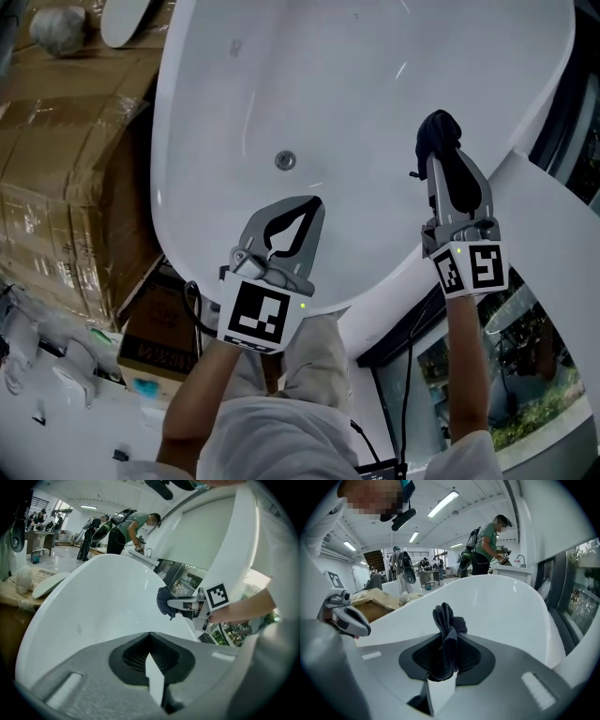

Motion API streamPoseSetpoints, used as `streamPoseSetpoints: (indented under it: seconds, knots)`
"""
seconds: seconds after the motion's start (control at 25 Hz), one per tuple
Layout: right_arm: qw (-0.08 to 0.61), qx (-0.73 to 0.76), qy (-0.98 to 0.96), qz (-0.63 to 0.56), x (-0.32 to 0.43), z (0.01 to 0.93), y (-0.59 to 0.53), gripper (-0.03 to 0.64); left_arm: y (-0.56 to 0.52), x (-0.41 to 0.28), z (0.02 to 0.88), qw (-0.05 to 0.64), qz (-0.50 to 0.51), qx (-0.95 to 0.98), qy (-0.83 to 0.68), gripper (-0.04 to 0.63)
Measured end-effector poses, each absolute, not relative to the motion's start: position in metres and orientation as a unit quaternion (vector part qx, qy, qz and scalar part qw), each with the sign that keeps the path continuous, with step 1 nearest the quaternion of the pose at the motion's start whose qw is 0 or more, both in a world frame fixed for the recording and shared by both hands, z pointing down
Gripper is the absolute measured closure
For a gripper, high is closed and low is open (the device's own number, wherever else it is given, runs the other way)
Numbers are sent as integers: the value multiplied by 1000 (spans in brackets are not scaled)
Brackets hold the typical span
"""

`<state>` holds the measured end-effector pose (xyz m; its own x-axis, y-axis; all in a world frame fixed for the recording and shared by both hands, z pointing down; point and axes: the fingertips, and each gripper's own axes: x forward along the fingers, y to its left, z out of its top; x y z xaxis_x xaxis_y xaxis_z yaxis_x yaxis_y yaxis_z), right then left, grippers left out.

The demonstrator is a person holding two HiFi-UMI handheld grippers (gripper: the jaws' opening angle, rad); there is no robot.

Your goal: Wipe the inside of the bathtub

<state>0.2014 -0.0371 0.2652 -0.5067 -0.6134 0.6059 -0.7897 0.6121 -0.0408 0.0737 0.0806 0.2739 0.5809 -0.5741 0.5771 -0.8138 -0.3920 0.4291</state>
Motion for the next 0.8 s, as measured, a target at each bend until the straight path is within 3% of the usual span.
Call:
streamPoseSetpoints:
  seconds: [0.8]
  knots:
    - [377, 367, -842, 116, 221, 398, -102, 532, 59, 99, 366, 372, 170, 811, -418, 597]
